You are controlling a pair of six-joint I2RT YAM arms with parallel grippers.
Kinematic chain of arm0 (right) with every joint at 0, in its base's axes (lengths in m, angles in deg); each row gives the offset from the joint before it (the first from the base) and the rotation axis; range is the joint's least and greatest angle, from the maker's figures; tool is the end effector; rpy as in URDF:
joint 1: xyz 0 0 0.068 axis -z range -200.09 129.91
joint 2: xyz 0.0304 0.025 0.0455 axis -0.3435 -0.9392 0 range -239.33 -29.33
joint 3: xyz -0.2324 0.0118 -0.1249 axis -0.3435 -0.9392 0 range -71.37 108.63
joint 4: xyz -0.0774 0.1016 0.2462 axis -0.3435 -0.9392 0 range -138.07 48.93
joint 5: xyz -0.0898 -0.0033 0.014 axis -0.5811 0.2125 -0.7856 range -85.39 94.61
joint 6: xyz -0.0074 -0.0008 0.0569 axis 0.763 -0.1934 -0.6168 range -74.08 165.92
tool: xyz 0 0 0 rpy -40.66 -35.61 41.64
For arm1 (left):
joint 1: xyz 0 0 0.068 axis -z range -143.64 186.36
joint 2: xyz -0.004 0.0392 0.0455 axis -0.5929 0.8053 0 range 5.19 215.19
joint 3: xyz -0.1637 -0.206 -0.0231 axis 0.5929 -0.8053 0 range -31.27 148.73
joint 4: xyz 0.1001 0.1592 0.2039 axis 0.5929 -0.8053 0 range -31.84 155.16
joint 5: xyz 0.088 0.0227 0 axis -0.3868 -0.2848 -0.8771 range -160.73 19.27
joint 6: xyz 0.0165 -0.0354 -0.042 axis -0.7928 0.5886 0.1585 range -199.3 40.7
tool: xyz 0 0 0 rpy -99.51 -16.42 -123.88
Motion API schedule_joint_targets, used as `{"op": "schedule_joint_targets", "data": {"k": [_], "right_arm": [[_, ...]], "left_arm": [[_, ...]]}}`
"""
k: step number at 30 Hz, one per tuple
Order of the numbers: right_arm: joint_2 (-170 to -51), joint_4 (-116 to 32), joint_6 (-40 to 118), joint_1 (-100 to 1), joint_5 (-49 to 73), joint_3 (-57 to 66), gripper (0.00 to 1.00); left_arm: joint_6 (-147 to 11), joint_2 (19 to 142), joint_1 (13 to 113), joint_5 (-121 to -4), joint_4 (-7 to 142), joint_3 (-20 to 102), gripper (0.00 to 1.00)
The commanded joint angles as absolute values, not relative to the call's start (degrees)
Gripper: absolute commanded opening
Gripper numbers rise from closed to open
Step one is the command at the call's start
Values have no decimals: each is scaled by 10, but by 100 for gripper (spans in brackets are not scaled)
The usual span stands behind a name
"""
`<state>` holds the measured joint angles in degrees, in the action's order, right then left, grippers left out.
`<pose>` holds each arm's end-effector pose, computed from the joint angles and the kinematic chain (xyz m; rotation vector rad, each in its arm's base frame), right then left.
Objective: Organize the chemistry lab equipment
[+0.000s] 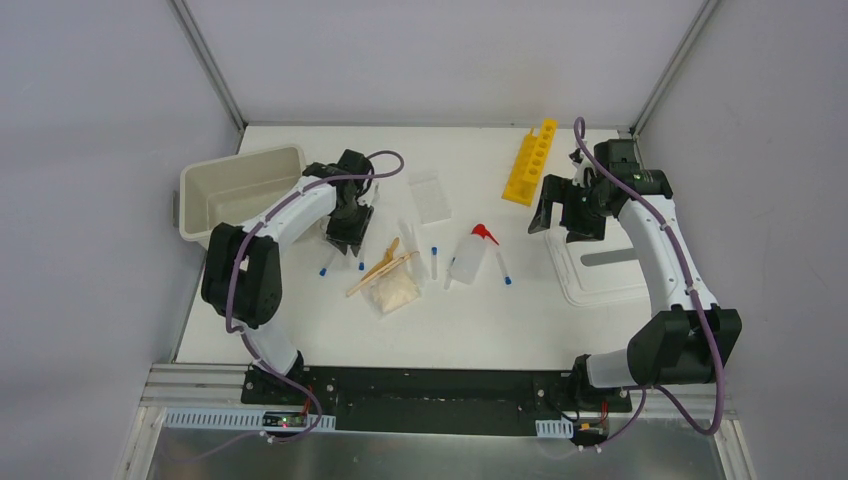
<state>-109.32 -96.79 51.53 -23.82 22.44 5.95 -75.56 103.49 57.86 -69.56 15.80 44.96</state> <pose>0.2976 0.0319 0.3164 -0.3218 2.5419 0.3896 0.3333 -0.1321 0.2145 0.4410 2.7924 -0.1292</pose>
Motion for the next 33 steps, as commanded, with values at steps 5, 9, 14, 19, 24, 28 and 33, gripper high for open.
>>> {"op": "schedule_joint_targets", "data": {"k": [5, 9, 14, 19, 24, 28, 33], "right_arm": [[-1085, -967, 510, -235, 236, 62, 99], [-1087, -967, 512, -235, 236, 65, 99], [-1091, -968, 513, -235, 237, 69, 99], [-1095, -970, 513, -235, 236, 70, 99], [-1095, -967, 513, -235, 232, 70, 99], [-1097, -964, 514, -235, 232, 70, 99], [-1100, -963, 522, -235, 231, 70, 99]], "left_arm": [[-723, 1080, 528, -708, 197, 446, 32], [-722, 1094, 527, -708, 213, 441, 32], [-716, 1109, 527, -708, 234, 440, 33], [-706, 1126, 527, -723, 246, 447, 32], [-698, 1138, 527, -731, 259, 456, 33], [-693, 1156, 527, -743, 265, 467, 33], [-680, 1175, 527, -751, 276, 478, 34]]}}
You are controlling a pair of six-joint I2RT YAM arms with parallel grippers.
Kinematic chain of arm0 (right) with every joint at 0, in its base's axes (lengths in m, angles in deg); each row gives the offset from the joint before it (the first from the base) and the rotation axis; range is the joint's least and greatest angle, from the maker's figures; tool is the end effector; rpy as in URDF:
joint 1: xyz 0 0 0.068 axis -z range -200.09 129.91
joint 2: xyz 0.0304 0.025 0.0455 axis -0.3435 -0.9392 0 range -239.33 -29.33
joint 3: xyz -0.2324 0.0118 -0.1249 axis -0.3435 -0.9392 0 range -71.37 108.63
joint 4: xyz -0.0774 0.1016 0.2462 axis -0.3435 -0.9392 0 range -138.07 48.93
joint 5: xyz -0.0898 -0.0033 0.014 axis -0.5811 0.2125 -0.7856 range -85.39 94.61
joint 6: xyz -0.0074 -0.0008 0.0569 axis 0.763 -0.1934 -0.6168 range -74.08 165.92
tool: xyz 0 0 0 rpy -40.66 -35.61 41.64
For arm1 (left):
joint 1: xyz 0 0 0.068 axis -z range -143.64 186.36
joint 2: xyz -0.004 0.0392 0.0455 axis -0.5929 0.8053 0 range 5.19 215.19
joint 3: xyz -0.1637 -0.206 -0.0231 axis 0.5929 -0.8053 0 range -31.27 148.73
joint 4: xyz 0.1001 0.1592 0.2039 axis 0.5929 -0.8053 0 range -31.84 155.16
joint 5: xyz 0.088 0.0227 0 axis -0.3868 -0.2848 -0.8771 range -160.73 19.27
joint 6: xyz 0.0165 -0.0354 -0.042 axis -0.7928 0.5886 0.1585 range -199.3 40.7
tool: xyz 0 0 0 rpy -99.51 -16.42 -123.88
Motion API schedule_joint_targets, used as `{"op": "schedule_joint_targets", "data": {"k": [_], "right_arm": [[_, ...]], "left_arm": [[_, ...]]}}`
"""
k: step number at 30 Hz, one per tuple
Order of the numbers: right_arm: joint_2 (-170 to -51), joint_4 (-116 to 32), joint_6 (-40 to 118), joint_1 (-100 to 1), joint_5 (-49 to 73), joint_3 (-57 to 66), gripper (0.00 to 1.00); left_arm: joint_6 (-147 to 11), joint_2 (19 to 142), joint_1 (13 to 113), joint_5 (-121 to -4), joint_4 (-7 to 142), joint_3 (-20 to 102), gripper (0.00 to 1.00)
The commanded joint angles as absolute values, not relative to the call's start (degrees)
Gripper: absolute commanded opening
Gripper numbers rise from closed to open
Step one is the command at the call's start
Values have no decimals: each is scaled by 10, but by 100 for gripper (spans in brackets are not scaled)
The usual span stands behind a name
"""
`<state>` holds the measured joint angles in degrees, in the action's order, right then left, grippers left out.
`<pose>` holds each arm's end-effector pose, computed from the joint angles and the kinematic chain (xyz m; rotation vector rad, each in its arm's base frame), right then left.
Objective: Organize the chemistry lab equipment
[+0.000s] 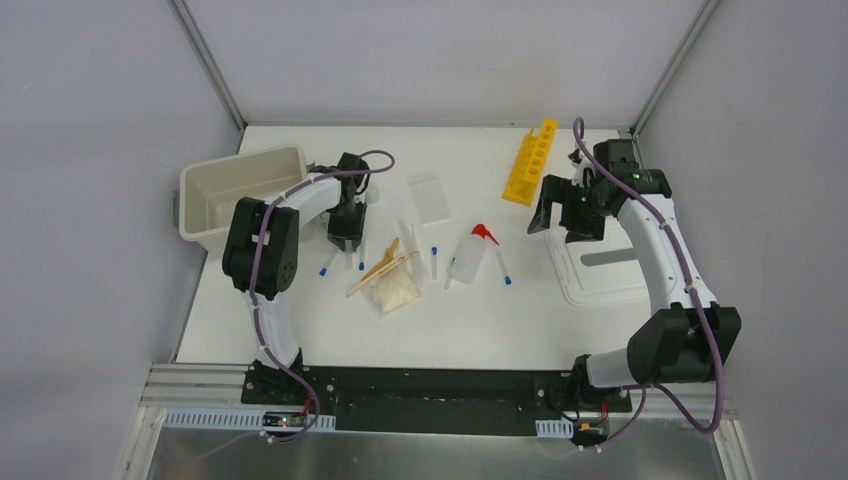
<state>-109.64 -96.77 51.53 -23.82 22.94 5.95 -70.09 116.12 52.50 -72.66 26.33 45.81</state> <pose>0.2987 0.0323 0.3149 -0.3243 2.5452 0.4017 0.3809 -0.1087 0.1463 0.1643 2.8343 -0.0482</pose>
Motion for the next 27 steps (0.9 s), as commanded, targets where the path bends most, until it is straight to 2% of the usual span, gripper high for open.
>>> {"op": "schedule_joint_targets", "data": {"k": [1, 9, 14, 20, 24, 27], "right_arm": [[-1101, -963, 524, -235, 230, 70, 99], [-1102, -965, 555, -235, 230, 78, 99], [-1091, -968, 601, -235, 236, 86, 99], [-1059, -978, 658, -235, 248, 99, 99], [-1005, -965, 712, -236, 297, 106, 99], [-948, -920, 755, -258, 322, 98, 99]], "left_arm": [[-677, 1178, 527, -753, 277, 480, 34], [-659, 1194, 527, -753, 278, 500, 32], [-646, 1155, 528, -701, 273, 500, 15], [-628, 1067, 528, -636, 251, 514, 8], [-595, 1002, 528, -513, 226, 544, 6], [-545, 973, 529, -362, 222, 563, 4]]}}
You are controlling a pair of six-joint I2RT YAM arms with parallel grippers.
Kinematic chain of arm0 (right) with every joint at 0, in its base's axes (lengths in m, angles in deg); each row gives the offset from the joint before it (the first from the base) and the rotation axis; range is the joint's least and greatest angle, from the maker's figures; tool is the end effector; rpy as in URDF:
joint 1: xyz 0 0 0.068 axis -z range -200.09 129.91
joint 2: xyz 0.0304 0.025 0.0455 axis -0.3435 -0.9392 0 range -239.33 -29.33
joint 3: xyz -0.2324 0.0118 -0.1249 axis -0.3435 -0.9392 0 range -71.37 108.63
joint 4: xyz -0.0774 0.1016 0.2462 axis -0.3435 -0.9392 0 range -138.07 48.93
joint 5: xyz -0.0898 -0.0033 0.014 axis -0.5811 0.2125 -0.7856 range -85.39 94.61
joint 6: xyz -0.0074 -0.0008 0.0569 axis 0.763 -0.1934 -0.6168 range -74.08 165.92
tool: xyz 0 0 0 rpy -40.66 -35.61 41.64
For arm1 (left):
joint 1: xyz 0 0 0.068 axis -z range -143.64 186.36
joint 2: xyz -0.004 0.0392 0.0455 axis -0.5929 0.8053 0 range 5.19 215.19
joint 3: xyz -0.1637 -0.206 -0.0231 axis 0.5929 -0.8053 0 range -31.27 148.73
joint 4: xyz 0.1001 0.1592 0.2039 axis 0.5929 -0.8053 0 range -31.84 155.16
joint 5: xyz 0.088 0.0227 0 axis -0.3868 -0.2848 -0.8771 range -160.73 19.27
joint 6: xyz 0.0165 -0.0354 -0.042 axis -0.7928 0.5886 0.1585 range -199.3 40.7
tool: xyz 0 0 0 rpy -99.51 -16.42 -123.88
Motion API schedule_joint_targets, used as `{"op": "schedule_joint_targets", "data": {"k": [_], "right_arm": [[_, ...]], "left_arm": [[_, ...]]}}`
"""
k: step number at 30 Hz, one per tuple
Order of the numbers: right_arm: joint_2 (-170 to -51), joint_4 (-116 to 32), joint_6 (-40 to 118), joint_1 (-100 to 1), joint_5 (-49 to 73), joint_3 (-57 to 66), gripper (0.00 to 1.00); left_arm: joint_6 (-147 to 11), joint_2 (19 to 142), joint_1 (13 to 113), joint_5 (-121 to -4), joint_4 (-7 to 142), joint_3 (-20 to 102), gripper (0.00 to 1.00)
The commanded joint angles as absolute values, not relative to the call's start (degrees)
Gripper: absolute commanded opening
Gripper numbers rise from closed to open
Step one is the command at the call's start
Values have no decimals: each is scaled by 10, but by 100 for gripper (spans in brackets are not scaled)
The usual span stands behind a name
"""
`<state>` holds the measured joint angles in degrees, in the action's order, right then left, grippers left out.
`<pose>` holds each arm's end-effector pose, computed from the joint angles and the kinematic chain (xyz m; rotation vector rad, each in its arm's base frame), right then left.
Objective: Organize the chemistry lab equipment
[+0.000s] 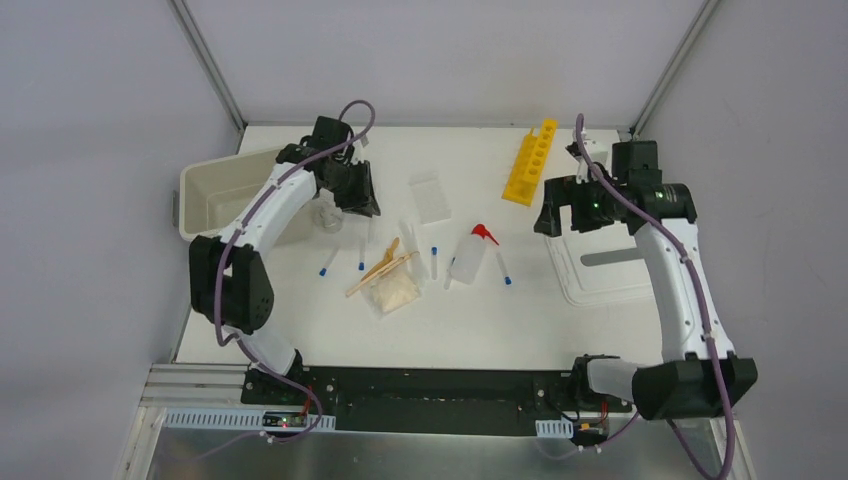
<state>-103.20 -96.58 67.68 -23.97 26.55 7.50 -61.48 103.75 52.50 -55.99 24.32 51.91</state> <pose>0.2741 0.0338 0.3548 -0.6917 2.2907 0.3239 0.3711 -0.1180 0.2599 0.0639 2.5989 -0.5517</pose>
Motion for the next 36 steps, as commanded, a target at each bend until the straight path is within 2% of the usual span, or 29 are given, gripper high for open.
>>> {"op": "schedule_joint_targets", "data": {"k": [1, 4, 7, 14, 17, 23, 36], "right_arm": [[-927, -899, 765, -270, 324, 91, 99], [-848, -774, 782, -340, 272, 37, 99], [-800, -670, 877, -464, 179, -25, 99], [-820, -530, 1129, -760, -13, -120, 99], [-863, -422, 1220, -840, -73, -157, 93], [-972, -299, 1278, -894, -120, -130, 80], [-1016, -306, 1307, -907, -76, -115, 63]], "left_arm": [[-528, 968, 529, -316, 223, 568, 4], [-510, 947, 543, -235, 236, 578, 4], [-465, 927, 548, -172, 260, 572, 4], [-395, 903, 549, -141, 299, 537, 2], [-359, 895, 549, -148, 320, 511, 2], [-301, 882, 549, -164, 337, 464, 0], [-252, 878, 550, -176, 346, 455, 0]]}}
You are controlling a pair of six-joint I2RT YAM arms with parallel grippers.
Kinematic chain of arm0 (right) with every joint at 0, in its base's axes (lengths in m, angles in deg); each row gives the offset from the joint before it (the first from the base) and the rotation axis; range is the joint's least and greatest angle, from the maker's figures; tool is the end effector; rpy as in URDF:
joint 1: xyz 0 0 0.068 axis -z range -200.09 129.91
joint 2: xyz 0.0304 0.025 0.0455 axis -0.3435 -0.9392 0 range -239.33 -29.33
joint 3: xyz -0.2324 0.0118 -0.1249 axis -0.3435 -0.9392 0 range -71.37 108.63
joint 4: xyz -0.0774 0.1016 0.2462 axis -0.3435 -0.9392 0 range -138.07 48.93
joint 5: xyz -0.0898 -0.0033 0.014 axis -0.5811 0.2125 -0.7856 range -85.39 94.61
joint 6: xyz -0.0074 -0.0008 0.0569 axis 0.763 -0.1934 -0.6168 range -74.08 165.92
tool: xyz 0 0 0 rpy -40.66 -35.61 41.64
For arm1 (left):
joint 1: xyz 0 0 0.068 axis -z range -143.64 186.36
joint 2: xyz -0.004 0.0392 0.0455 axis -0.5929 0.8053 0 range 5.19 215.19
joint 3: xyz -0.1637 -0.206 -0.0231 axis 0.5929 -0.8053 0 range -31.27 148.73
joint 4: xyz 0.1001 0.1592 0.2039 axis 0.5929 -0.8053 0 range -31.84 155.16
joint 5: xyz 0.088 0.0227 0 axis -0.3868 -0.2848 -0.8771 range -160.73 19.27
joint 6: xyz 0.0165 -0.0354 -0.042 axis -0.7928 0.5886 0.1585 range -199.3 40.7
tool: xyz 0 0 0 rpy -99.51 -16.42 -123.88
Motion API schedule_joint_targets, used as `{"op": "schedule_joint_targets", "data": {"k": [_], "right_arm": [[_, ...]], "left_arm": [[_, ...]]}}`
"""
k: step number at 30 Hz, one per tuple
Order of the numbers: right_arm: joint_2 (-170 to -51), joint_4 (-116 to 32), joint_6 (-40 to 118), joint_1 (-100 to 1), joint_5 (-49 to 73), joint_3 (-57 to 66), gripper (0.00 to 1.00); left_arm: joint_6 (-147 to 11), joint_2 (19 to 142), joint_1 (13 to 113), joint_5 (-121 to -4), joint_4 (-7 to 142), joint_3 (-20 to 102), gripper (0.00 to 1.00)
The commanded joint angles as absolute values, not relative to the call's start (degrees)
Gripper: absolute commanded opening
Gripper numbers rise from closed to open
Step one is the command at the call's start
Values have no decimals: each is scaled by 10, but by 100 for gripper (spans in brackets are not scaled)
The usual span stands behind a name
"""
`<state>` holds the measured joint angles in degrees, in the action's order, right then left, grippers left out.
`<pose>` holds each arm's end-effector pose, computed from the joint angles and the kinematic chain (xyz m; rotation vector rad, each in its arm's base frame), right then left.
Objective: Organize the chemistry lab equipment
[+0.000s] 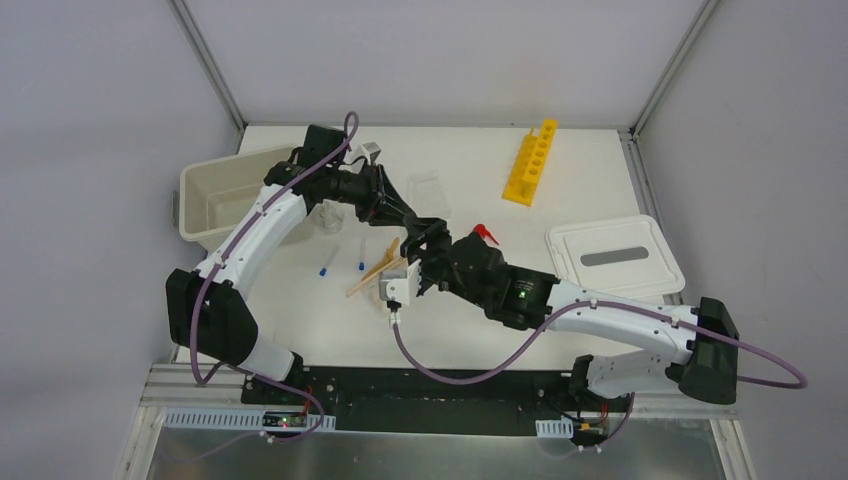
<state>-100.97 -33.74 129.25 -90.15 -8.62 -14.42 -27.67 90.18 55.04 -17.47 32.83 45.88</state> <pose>0.1181 0.2984 0.3325 -1.6151 0.5601 -0.3687 0.3121 -0.1397 0.3278 -0.1467 2.4947 -1.6487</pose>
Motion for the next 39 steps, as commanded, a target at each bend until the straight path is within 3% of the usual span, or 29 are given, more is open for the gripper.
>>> {"op": "schedule_joint_targets", "data": {"k": [1, 13, 22, 27, 33, 39], "right_arm": [[-1017, -310, 1307, -907, -72, -114, 61], [-1003, -316, 1314, -905, -83, -127, 20], [-975, -384, 1216, -899, -117, -83, 1], [-971, -541, 986, -833, -127, 16, 0], [-1034, -710, 696, -594, -20, 183, 0], [-1121, -727, 551, -387, 76, 281, 0]], "left_arm": [[-248, 878, 550, -175, 349, 453, 0], [-220, 874, 549, -153, 381, 426, 2], [-245, 890, 508, -143, 397, 462, 71], [-291, 901, 422, -171, 388, 526, 98], [-388, 885, 402, -229, 347, 564, 99], [-440, 863, 403, -239, 340, 550, 99]]}}
